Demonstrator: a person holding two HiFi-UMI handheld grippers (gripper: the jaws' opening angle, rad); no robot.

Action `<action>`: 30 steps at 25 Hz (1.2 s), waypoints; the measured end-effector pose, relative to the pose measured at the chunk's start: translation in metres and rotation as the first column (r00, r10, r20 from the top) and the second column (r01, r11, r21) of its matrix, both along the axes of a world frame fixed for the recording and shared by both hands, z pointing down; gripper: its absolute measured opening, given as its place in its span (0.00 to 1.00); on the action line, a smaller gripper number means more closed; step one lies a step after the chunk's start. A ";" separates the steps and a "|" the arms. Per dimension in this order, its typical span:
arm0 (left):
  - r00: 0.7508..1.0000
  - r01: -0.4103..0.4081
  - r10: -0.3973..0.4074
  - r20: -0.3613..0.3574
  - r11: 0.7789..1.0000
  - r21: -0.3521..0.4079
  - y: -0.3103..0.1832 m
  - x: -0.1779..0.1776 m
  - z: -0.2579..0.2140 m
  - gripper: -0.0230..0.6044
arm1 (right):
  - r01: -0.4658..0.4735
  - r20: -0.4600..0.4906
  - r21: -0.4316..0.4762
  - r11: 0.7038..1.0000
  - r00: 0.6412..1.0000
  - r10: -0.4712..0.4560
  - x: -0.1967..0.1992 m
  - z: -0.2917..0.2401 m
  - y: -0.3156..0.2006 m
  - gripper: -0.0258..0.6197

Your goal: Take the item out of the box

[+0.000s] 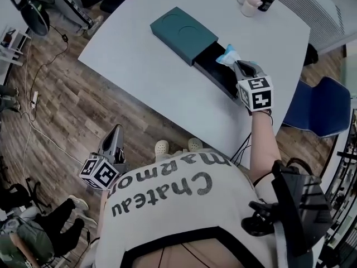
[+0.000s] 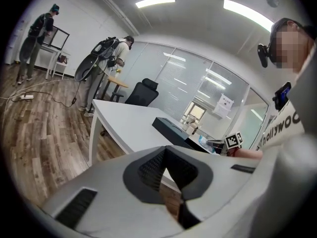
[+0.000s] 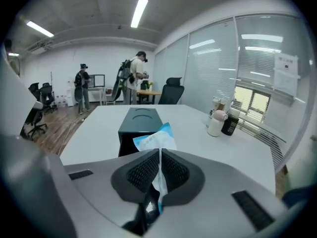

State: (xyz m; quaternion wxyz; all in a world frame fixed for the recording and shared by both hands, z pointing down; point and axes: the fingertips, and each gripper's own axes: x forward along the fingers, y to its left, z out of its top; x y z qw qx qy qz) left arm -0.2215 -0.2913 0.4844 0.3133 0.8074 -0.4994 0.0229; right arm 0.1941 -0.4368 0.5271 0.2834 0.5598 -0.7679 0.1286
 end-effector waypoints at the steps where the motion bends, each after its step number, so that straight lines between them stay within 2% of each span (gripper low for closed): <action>1: 1.000 -0.019 0.019 -0.009 1.000 -0.002 -0.005 -0.004 0.001 0.03 | -0.026 0.010 0.027 0.999 1.000 0.026 -0.001 -0.006 0.001 0.06; 4: 0.996 -0.083 0.084 -0.030 0.996 0.022 -0.024 -0.018 -0.010 0.03 | -0.114 0.073 0.101 0.988 0.992 0.106 -0.007 -0.029 0.011 0.06; 7: 0.989 -0.140 0.143 -0.046 0.988 0.068 -0.045 -0.030 -0.024 0.03 | -0.184 0.101 0.129 0.974 0.980 0.171 -0.017 -0.047 0.026 0.06; 12: 0.967 -0.233 0.242 -0.082 0.966 0.111 -0.066 -0.032 -0.036 0.03 | -0.206 0.109 0.130 0.970 0.975 0.193 -0.053 -0.062 0.060 0.07; 15: 0.942 -0.309 0.321 -0.099 0.944 0.120 -0.071 -0.018 -0.035 0.03 | -0.194 0.083 0.121 0.973 0.979 0.185 -0.075 -0.063 0.080 0.07; 20: 0.895 -0.415 0.429 -0.119 0.901 0.128 -0.067 -0.005 -0.038 0.03 | -0.208 0.092 0.091 0.974 0.976 0.200 -0.109 -0.060 0.117 0.07; 25: 0.845 -0.507 0.523 -0.114 0.850 0.140 -0.051 0.009 -0.034 0.03 | -0.229 0.063 0.064 0.971 0.972 0.226 -0.121 -0.052 0.151 0.07; 30: 0.805 -0.565 0.579 -0.128 0.815 0.127 -0.042 0.019 -0.033 0.03 | -0.275 0.139 0.053 0.960 0.954 0.266 -0.129 -0.057 0.178 0.07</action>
